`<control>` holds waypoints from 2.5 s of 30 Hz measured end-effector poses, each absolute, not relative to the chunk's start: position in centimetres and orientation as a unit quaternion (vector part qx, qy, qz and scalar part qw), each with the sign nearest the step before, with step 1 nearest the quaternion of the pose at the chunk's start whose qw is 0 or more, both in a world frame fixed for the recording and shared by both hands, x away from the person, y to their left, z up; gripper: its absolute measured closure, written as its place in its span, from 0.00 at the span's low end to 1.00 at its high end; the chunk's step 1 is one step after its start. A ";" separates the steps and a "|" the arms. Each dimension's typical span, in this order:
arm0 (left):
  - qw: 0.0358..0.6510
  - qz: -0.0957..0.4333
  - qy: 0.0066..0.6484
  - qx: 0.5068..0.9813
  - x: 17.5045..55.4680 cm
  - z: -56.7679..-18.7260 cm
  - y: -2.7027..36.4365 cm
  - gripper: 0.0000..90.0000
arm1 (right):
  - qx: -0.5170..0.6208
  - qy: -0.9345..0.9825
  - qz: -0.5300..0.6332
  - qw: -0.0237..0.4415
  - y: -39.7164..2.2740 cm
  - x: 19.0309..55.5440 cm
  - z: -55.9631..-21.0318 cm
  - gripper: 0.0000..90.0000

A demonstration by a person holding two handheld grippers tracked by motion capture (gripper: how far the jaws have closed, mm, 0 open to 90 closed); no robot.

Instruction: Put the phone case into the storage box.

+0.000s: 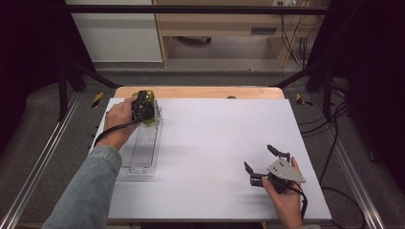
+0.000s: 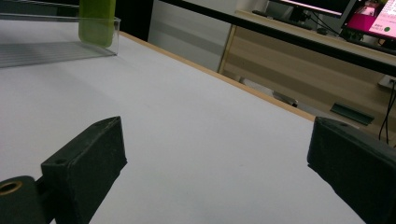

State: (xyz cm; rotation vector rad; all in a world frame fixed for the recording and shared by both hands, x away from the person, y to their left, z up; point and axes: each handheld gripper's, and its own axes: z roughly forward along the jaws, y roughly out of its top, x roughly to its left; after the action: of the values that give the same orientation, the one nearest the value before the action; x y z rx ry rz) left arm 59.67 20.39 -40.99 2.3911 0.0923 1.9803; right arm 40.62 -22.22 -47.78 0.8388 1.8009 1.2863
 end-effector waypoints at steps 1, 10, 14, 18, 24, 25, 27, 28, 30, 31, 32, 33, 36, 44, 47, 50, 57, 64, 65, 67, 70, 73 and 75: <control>0.016 0.637 0.029 0.770 59.7 -41.1 20.4 0.98 | 0.327 0.705 0.503 0.378 -22.2 40.6 -47.8 0.05; 0.015 0.640 0.021 0.768 59.8 -41.5 20.3 0.98 | 0.329 0.705 0.501 0.379 -22.2 40.7 -47.8 0.05; 0.014 0.641 0.014 0.768 59.6 -41.5 20.2 0.98 | 0.329 0.705 0.502 0.379 -22.2 40.7 -47.8 0.05; 0.012 0.643 0.014 0.766 59.5 -41.3 20.2 0.98 | 0.331 0.703 0.504 0.378 -22.2 40.7 -47.8 0.05; 0.012 0.644 0.012 0.765 59.3 -41.2 20.4 0.98 | 0.331 0.702 0.504 0.380 -22.3 40.6 -47.7 0.05; 0.012 0.644 0.011 0.765 59.3 -41.3 20.4 0.98 | 0.331 0.702 0.504 0.379 -22.3 40.6 -47.7 0.05; 0.011 0.644 0.011 0.765 59.3 -41.3 20.3 0.98 | 0.331 0.702 0.504 0.379 -22.3 40.6 -47.7 0.05; 0.012 0.644 0.012 0.764 59.3 -41.3 20.3 0.98 | 0.331 0.702 0.504 0.379 -22.3 40.6 -47.7 0.05; 0.011 0.644 0.011 0.765 59.3 -41.4 20.3 0.98 | 0.331 0.702 0.504 0.379 -22.3 40.6 -47.7 0.05; 0.011 0.643 0.011 0.766 59.3 -41.4 20.3 0.98 | 0.331 0.702 0.504 0.379 -22.3 40.6 -47.7 0.05; 0.011 0.643 0.010 0.766 59.3 -41.4 20.3 0.98 | 0.331 0.702 0.504 0.379 -22.3 40.6 -47.7 0.05; 0.011 0.643 0.010 0.766 59.3 -41.5 20.3 0.98 | 0.330 0.702 0.504 0.379 -22.3 40.6 -47.7 0.05; 0.013 0.639 0.016 0.769 59.2 -41.6 20.4 0.98 | 0.332 0.702 0.504 0.378 -22.4 40.6 -47.8 0.05; 0.018 0.642 0.014 0.767 59.0 -41.7 20.5 0.97 | 0.329 0.703 0.504 0.378 -22.3 40.6 -47.8 0.05; 0.021 0.643 0.013 0.766 59.0 -41.8 20.5 0.97 | 0.331 0.703 0.503 0.378 -22.3 40.6 -47.8 0.05; 0.025 0.642 0.014 0.766 59.0 -41.7 20.4 0.94 | 0.331 0.704 0.502 0.377 -22.3 40.6 -47.8 0.05; 0.035 0.643 0.030 0.764 59.3 -41.5 20.3 0.75 | 0.331 0.705 0.502 0.376 -22.3 40.6 -47.8 0.05; 0.056 0.644 0.063 0.761 59.1 -40.9 20.0 0.49 | 0.332 0.703 0.503 0.378 -22.4 40.6 -47.8 0.05; 0.057 0.643 0.065 0.761 59.1 -40.8 20.0 0.48 | 0.332 0.703 0.503 0.378 -22.4 40.6 -47.8 0.05; 0.063 0.640 0.073 0.762 58.9 -40.5 20.0 0.47 | 0.332 0.702 0.504 0.378 -22.4 40.5 -47.7 0.05; 0.072 0.636 0.085 0.763 58.7 -40.1 20.0 0.44 | 0.331 0.701 0.504 0.380 -22.4 40.5 -47.7 0.05; 0.081 0.634 0.095 0.763 58.7 -40.0 20.0 0.41 | 0.331 0.702 0.504 0.379 -22.4 40.5 -47.7 0.05; 0.081 0.632 0.100 0.764 58.7 -40.1 20.0 0.38 | 0.331 0.701 0.505 0.380 -22.4 40.5 -47.7 0.05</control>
State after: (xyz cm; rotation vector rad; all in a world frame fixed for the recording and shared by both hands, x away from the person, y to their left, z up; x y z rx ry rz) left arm 58.71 20.00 -40.05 2.2847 0.2981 1.8884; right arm 40.50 -22.42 -47.68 0.8446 1.7917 1.2886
